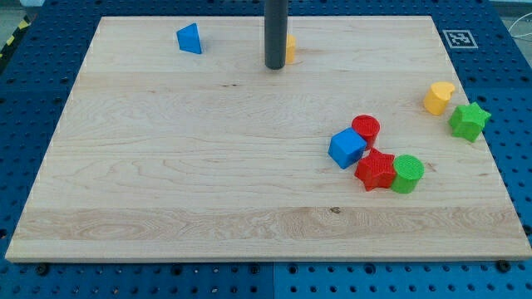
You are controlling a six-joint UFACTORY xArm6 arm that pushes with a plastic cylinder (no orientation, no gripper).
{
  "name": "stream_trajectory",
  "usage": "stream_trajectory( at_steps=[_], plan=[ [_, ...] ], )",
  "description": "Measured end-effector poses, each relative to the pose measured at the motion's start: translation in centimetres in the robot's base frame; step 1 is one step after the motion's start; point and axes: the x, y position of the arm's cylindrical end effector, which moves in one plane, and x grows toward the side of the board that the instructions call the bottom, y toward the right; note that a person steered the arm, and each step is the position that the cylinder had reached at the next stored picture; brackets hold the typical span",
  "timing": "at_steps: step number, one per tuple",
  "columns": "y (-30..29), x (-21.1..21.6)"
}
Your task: Move the yellow heart to the top right
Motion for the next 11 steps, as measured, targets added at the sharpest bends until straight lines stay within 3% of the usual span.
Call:
stream_trajectory(
  at_steps=[2,3,9,11],
  plan=[
    [-0.8,-5.1],
    [0.7,-5.5],
    [1.3,-4.3],
    [0.0,0.9]
  ],
)
